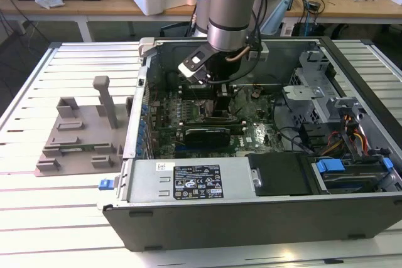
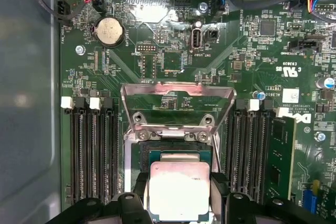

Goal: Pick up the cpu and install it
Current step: 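Place the cpu into insertion slot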

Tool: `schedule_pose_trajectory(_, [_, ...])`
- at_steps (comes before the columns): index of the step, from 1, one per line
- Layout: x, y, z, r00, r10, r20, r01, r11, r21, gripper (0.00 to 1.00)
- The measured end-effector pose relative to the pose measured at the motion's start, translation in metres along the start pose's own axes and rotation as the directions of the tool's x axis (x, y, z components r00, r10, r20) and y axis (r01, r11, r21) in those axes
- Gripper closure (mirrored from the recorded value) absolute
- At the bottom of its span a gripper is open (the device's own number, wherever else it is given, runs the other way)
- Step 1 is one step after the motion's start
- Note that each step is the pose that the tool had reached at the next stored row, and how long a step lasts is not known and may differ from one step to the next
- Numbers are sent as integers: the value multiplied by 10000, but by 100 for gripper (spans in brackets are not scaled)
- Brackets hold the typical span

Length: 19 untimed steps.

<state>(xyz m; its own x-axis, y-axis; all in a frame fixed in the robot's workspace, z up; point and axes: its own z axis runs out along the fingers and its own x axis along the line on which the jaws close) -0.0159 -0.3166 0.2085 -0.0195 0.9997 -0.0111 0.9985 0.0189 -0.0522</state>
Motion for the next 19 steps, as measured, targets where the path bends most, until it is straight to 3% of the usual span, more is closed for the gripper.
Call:
schedule_pose_trajectory(13, [15, 5, 76, 10000, -3, -8, 3, 10000, 2, 45])
schedule_pose_trajectory(15, [16, 5, 77, 10000, -2, -9, 2, 10000, 2, 44])
schedule_pose_trajectory(16, [15, 5, 77, 10000, -2, -9, 2, 10000, 1, 38])
schedule_pose_trajectory(19, [16, 5, 78, 10000, -3, -9, 3, 10000, 1, 38])
